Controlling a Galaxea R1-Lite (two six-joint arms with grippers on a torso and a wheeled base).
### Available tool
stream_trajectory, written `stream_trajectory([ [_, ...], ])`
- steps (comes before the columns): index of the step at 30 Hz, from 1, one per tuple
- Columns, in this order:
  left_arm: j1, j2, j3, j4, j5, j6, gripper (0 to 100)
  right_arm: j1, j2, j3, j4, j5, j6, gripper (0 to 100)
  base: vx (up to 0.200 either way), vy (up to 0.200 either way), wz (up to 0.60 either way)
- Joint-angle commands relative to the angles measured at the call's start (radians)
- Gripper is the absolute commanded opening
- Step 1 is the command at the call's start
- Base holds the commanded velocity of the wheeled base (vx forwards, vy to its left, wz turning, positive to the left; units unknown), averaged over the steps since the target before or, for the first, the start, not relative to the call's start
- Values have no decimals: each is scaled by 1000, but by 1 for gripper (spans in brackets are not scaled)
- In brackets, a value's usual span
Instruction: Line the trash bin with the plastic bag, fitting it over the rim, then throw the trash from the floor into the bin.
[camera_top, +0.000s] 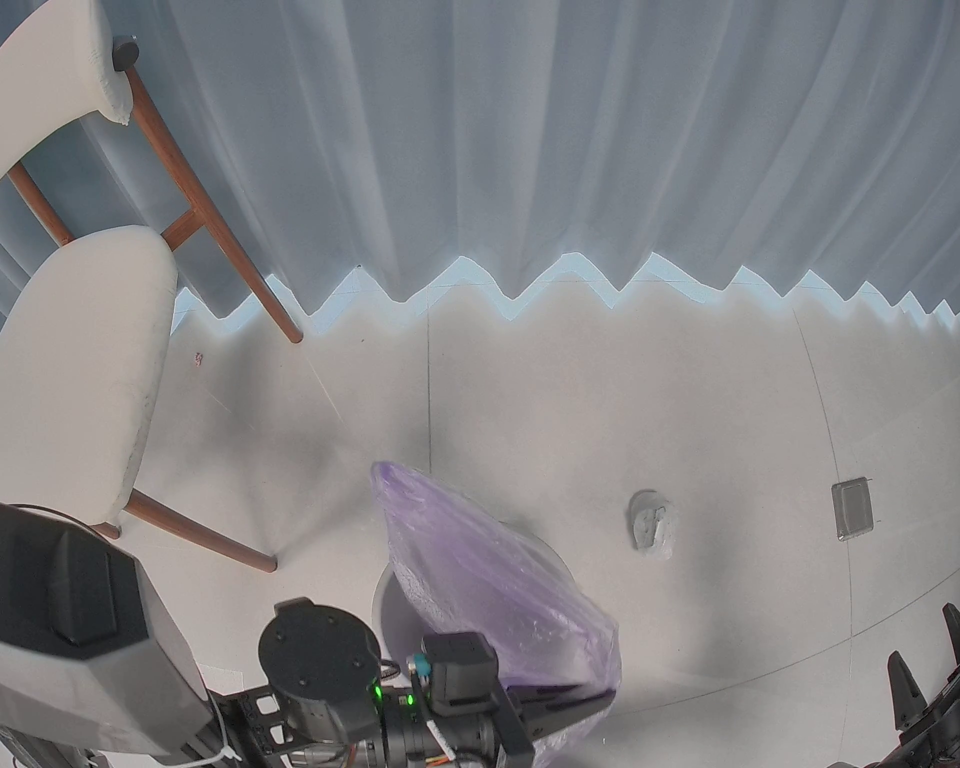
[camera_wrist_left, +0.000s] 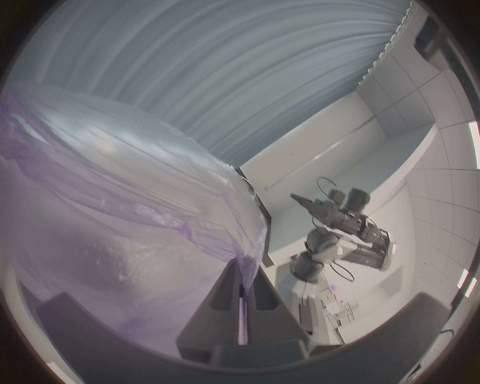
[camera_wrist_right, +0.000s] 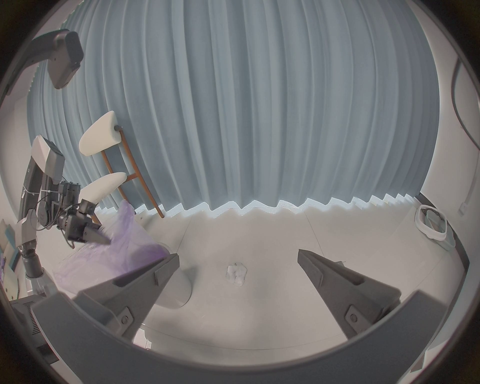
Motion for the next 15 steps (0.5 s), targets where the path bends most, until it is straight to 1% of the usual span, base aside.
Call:
stream_trajectory([
  [1,-69,9,75,-1,-5,36,0,0,-16,16,0,0,0,100,0,0,0],
  [6,-42,74,75,-2,4,165,0,0,-18,16,-2,0,1,100,0,0,0],
  [8,-31,72,65,-2,6,183,0,0,-16,16,0,0,0,100,0,0,0],
  [10,-33,65,55,-2,10,182,0,0,-16,16,0,0,0,100,0,0,0],
  [15,-31,-1,-8,-1,90,157,0,0,-16,16,0,0,0,100,0,0,0],
])
